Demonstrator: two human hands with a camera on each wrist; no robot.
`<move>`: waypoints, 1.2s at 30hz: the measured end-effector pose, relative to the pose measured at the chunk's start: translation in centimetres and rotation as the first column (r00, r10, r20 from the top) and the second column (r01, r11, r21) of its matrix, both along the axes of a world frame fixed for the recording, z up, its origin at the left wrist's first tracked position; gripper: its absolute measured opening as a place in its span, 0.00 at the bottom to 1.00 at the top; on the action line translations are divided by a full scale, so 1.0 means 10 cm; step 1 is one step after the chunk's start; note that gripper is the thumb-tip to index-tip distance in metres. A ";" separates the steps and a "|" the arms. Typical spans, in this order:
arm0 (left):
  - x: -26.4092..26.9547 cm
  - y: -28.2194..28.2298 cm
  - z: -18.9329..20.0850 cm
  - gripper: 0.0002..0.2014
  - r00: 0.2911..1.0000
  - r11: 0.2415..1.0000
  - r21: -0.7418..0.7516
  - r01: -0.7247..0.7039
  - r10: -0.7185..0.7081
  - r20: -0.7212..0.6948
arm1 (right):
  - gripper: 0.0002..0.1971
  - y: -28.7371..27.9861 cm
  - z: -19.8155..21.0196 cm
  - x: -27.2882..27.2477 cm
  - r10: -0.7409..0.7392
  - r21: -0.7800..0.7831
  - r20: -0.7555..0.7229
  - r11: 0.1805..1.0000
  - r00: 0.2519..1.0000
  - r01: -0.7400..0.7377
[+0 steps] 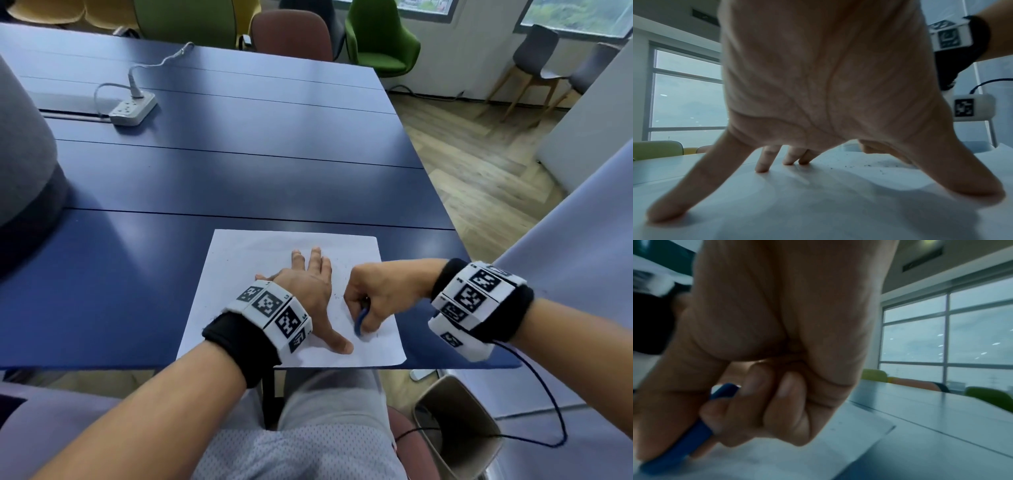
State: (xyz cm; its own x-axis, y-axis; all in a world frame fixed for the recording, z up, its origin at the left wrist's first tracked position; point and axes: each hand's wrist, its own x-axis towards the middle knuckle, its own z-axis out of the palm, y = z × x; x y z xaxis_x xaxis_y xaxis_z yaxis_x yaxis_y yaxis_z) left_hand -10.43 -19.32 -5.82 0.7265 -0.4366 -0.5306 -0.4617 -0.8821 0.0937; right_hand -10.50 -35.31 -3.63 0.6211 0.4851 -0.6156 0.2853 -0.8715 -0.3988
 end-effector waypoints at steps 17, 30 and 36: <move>0.10 -0.08 -0.12 0.71 0.997 0.998 0.024 0.062 -0.064 0.053 | 0.08 -0.36 -0.06 0.22 -0.242 0.085 0.179 0.970 0.954 0.230; 0.12 -0.08 -0.12 0.75 0.995 0.998 0.022 0.061 -0.063 0.082 | 0.09 -0.37 0.00 0.56 -0.333 0.100 0.320 0.943 0.887 0.318; 0.13 -0.08 -0.12 0.76 0.994 0.998 0.024 0.063 -0.065 0.084 | 0.07 -0.29 0.04 0.67 -0.304 0.057 0.330 0.952 0.894 0.302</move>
State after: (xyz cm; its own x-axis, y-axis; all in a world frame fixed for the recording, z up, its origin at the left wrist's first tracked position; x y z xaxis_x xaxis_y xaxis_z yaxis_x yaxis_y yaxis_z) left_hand -9.11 -20.15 -7.06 0.7404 -0.4727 -0.4779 -0.5224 -0.8520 0.0335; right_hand -3.80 -38.24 -3.28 0.9056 0.2432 -0.3474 0.1239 -0.9352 -0.3317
